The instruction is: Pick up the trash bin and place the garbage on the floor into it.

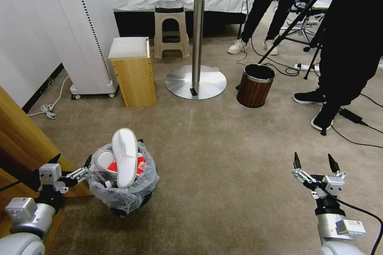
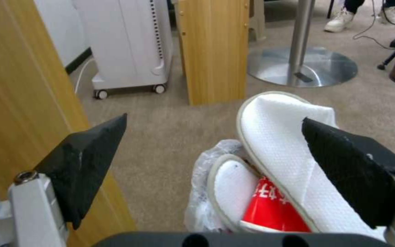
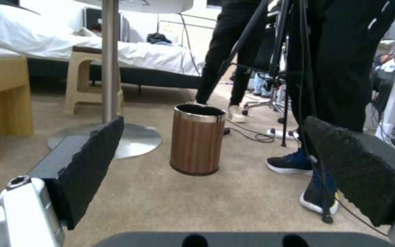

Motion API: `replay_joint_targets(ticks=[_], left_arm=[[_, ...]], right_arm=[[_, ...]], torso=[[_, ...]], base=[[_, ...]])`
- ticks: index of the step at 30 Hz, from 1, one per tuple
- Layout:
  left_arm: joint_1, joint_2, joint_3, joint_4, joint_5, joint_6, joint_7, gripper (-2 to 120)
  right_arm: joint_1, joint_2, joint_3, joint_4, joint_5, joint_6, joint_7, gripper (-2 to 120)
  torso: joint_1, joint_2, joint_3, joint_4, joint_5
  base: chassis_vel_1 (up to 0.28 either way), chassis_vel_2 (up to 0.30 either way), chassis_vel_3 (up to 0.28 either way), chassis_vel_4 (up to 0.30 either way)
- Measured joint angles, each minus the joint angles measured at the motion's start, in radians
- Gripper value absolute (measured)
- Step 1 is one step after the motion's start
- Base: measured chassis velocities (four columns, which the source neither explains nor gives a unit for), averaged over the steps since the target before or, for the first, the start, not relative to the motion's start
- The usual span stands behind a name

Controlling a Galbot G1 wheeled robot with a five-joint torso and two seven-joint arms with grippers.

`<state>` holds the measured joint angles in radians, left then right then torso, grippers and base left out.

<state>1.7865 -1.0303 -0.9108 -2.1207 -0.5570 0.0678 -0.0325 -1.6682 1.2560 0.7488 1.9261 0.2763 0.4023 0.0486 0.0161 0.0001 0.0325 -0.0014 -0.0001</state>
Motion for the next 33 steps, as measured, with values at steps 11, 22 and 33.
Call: replay_joint_targets(ticks=[11, 22, 33], left_arm=[[-0.011, 0.0, -0.018, 0.041, -0.031, -0.016, 0.018, 100], [-0.013, -0.003, -0.02, 0.039, -0.034, -0.01, 0.018, 100], [-0.014, -0.004, -0.02, 0.038, -0.034, -0.008, 0.017, 100]], right_arm=[[0.024, 0.02, -0.011, -0.053, -0.038, 0.043, -0.016, 100], [0.026, 0.02, -0.01, -0.053, -0.039, 0.042, -0.017, 100], [0.026, 0.02, -0.01, -0.053, -0.038, 0.04, -0.017, 100]], torso=[[0.0, 0.0, 0.0, 0.0001, 0.0], [0.0, 0.0, 0.0, 0.0, 0.0], [0.0, 0.0, 0.0, 0.0, 0.0001]], base=[[0.0, 0.0, 0.0, 0.0], [0.0, 0.0, 0.0, 0.0], [0.0, 0.0, 0.0, 0.0]])
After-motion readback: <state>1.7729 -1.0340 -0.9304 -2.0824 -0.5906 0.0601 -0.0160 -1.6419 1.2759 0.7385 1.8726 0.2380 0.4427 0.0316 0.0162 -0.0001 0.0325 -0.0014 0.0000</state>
